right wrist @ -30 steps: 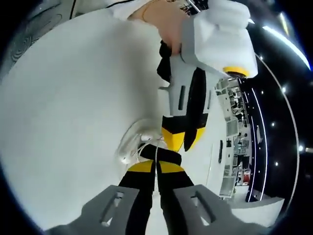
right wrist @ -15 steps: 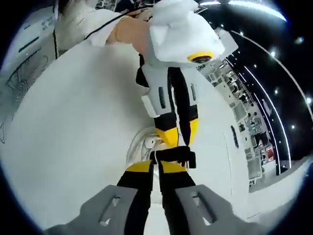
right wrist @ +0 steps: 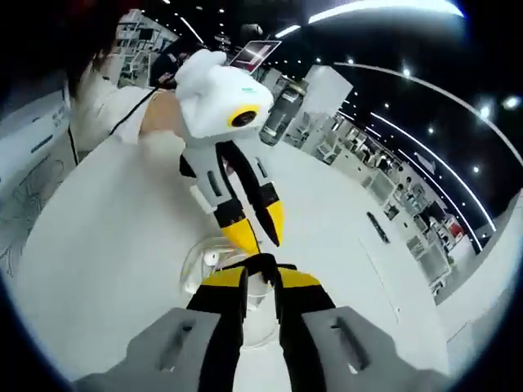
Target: Peel open the Velcro strap on the desktop, arrange the wired earphones neatly onto it, and close the Velcro strap to secure them.
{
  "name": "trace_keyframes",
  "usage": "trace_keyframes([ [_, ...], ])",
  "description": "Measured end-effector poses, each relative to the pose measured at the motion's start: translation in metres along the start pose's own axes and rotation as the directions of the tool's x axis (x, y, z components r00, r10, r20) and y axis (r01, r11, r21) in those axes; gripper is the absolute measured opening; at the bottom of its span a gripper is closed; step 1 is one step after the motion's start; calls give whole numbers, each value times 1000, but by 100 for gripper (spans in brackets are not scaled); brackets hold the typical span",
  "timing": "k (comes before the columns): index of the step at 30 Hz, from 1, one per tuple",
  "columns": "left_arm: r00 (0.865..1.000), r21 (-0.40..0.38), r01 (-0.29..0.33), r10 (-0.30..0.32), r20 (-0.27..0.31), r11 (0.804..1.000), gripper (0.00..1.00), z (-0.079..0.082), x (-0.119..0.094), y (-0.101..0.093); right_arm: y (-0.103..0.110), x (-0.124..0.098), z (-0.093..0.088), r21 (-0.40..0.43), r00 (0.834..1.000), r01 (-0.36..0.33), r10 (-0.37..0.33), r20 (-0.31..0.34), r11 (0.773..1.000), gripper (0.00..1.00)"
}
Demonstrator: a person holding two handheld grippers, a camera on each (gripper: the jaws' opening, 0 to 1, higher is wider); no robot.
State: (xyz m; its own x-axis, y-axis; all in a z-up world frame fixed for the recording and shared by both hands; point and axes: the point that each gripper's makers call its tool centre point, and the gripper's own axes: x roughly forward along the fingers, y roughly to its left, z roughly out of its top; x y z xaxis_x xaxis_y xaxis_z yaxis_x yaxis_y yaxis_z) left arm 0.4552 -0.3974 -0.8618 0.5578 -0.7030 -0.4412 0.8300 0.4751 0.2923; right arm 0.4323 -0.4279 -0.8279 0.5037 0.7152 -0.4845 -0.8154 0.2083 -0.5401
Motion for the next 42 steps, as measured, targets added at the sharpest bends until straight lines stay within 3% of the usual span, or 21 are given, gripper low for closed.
trace_keyframes([
  [7,1000,8,5,-5,-6,1000,19,-3,3,-3,-11,16,-16,-2,998,37,-37,-47,999,14],
  [21,1000,-8,-10,10,-2,1000,19,-2,1,1,-5,36,-7,-14,1000,-7,7,-20,1000,13],
  [24,1000,-10,-13,13,0,1000,19,-1,2,0,-2,41,-3,-11,1000,-16,16,-3,1000,8],
  [30,1000,0,4,-4,22,1000,19,2,3,-2,-8,43,3,87,999,-16,11,50,996,5],
  [35,998,-7,44,-44,55,999,19,7,7,-8,-19,37,-4,219,997,-5,-12,80,976,5],
  [38,994,-4,81,-80,70,997,20,10,14,-13,-22,38,-7,249,996,-3,-20,90,968,5],
  [40,990,-29,117,-114,78,993,20,13,6,-4,-22,39,-6,267,995,-6,-20,96,964,5],
  [42,989,-27,134,-131,68,991,20,9,6,-11,-24,39,-5,291,994,-10,-21,104,957,5],
])
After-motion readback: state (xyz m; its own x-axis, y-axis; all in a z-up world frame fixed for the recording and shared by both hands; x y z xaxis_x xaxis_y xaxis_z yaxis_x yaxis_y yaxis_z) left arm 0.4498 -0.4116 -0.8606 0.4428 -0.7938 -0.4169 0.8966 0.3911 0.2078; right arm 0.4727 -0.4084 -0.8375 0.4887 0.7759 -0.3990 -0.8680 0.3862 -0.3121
